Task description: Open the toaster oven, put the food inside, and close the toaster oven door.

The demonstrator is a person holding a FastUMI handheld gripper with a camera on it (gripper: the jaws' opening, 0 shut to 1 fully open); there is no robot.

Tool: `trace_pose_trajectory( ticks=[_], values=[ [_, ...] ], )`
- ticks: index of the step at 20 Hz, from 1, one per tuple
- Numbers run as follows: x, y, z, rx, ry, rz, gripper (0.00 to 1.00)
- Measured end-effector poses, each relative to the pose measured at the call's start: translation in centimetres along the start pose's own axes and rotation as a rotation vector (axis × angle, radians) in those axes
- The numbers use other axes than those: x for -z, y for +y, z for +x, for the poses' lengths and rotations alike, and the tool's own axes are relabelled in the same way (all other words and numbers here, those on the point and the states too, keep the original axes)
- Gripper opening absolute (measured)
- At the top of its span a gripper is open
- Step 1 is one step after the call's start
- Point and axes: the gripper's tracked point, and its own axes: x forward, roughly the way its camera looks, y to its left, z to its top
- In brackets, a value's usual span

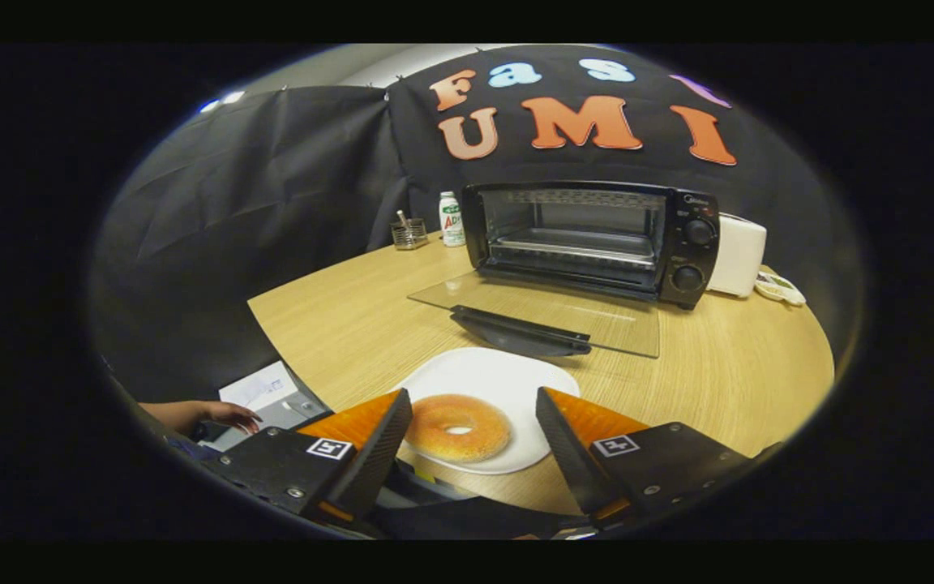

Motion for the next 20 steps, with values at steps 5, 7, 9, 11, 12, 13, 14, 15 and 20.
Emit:
trace_pose_trajectory(
  ticks=[5,7,9,11,12,13,14,15,20],
  values=[
    [1.3,0.8,0.4,0.000,0.056,-0.045,0.92],
    [1.7,0.4,0.6,0.021,0.076,-0.056,0.93],
    [2.4,0.4,0.8,0.023,0.102,-0.047,0.93],
    [2.1,0.4,0.8,0.025,0.102,-0.030,0.89],
    [2.1,0.4,0.8,0.026,0.100,-0.021,0.87],
    [1.8,0.3,0.8,0.027,0.095,-0.013,0.83],
    [1.5,0.2,0.7,0.025,0.083,0.002,0.81],
    [0.8,0.2,0.6,0.014,0.064,0.035,0.77],
    [-3.6,0.4,0.3,-0.048,-0.081,0.249,0.74]
  ],
)
